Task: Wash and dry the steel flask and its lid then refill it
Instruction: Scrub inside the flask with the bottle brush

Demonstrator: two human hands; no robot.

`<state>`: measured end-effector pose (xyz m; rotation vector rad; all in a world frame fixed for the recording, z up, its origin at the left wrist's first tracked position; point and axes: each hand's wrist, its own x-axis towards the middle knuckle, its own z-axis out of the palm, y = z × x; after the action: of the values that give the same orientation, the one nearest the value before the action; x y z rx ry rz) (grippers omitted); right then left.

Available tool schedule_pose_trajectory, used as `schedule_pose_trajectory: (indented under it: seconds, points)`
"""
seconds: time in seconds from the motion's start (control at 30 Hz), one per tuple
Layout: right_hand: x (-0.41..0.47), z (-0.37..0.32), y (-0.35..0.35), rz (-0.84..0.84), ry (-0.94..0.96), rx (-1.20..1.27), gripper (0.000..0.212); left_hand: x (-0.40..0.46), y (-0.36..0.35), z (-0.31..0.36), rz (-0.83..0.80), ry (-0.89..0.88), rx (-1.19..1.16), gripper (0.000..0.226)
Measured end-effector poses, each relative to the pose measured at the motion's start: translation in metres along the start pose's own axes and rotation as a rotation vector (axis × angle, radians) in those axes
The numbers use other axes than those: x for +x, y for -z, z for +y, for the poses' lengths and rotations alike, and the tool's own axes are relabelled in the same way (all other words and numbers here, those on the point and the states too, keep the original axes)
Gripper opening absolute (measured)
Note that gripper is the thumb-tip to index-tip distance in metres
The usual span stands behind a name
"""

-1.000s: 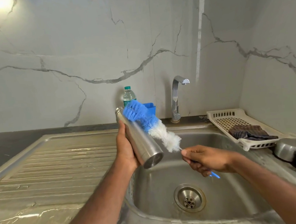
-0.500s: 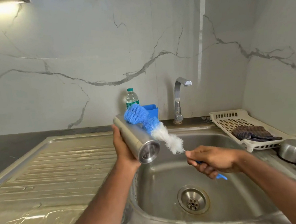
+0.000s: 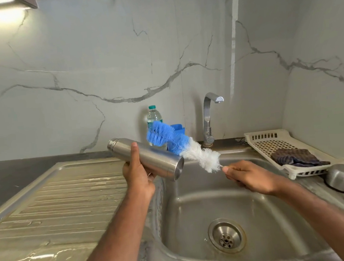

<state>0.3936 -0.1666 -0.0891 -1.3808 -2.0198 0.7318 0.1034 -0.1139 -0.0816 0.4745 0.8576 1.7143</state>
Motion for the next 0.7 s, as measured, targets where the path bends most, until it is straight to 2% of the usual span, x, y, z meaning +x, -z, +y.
schedule_pose_trajectory:
  seconds: [0.07, 0.17, 0.3, 0.47, 0.63, 0.7]
  points:
    - [0.001, -0.002, 0.001, 0.026, 0.004, -0.096, 0.046, 0.001, 0.002, -0.001, -0.025, -0.024, 0.071, 0.051]
    - [0.007, -0.005, -0.015, 0.092, 0.019, -0.230, 0.049, -0.005, 0.000, -0.010, -0.208, 0.046, 0.223, 0.051]
    - [0.016, -0.005, -0.026, 0.155, 0.022, -0.178, 0.052, -0.021, -0.011, -0.019, -0.353, 0.172, 0.155, 0.049]
    - [0.002, 0.011, -0.004, 0.007, 0.000, -0.007, 0.044, -0.010, -0.003, -0.009, -0.412, 0.170, 0.060, 0.066]
    - [0.011, 0.007, -0.013, 0.177, 0.002, -0.062, 0.048, -0.024, -0.013, -0.015, -0.469, 0.214, 0.308, 0.077]
    - [0.013, 0.002, -0.016, 0.164, 0.028, -0.023, 0.047, -0.026, -0.016, -0.020, -0.448, 0.242, 0.333, 0.074]
